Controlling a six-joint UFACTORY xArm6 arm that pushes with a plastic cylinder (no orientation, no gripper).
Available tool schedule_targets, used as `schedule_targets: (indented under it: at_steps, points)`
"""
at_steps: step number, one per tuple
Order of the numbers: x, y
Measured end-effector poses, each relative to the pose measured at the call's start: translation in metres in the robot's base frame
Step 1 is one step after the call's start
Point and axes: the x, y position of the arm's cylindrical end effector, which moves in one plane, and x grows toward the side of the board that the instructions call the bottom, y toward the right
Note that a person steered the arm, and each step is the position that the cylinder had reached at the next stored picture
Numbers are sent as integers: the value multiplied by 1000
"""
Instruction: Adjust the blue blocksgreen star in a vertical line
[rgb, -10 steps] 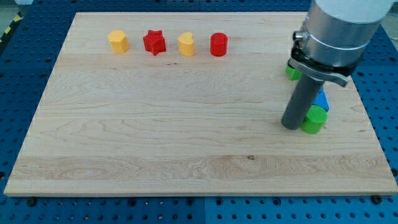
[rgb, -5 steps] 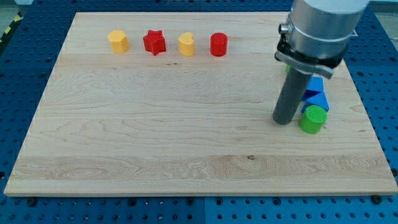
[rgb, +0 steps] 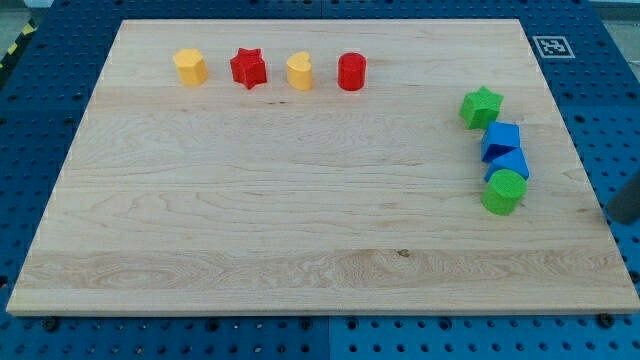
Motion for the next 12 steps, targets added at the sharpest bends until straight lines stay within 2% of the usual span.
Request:
schedule_targets:
  at_steps: [1,2,3,4,9,11,12]
  points:
    - [-29,-11]
    - [-33,-15]
    - [-46,-49]
    - [-48,-68]
    - [-48,-90]
    - [-48,-43]
    - [-52,-42]
